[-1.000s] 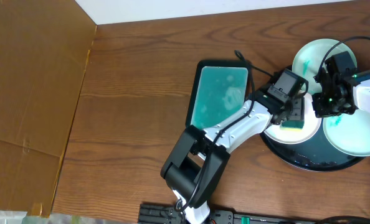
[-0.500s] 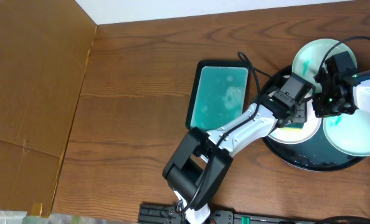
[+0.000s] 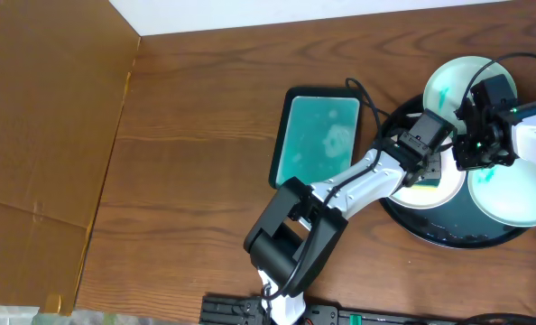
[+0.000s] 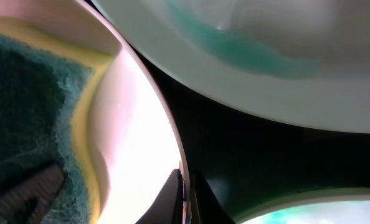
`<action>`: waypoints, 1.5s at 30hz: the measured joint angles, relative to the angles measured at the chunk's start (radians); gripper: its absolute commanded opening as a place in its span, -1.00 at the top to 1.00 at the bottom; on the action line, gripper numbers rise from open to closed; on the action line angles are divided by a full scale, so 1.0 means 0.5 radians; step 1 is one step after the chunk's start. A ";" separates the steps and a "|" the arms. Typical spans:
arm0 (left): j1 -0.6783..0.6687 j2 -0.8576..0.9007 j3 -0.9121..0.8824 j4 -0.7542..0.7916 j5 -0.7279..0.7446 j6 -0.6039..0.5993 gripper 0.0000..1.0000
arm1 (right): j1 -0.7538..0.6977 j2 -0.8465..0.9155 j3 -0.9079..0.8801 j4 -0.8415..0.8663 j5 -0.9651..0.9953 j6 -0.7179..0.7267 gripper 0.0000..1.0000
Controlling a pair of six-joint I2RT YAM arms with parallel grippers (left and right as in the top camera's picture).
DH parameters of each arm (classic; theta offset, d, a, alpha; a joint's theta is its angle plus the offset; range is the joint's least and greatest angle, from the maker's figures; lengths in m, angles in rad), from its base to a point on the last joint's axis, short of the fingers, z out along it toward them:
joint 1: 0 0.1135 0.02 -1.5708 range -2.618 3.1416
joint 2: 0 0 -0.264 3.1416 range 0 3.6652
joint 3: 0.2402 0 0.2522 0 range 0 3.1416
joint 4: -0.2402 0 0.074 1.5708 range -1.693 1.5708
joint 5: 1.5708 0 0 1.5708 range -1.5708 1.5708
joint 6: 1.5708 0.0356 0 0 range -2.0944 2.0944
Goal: Clean dirty plates on tray and stack at the side
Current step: 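Scrub the held plate with the sponge in the left gripper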
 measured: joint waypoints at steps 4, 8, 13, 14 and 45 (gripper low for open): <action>-0.001 0.004 0.000 0.005 -0.005 0.001 0.38 | 0.000 0.000 0.000 0.000 0.000 0.000 0.90; -0.004 0.004 0.000 -0.005 -0.063 0.002 0.38 | 0.000 0.000 0.000 0.001 -0.001 0.000 0.90; -0.011 0.004 0.000 -0.050 -0.171 0.002 0.41 | 0.000 0.000 0.000 0.001 -0.008 0.000 0.89; -0.011 0.004 0.000 -0.072 -0.205 0.002 0.42 | 0.000 0.000 0.000 0.002 -0.008 0.000 0.89; 0.166 -0.100 0.000 -0.070 0.385 0.020 0.85 | 0.000 0.000 0.000 0.002 -0.014 0.003 0.97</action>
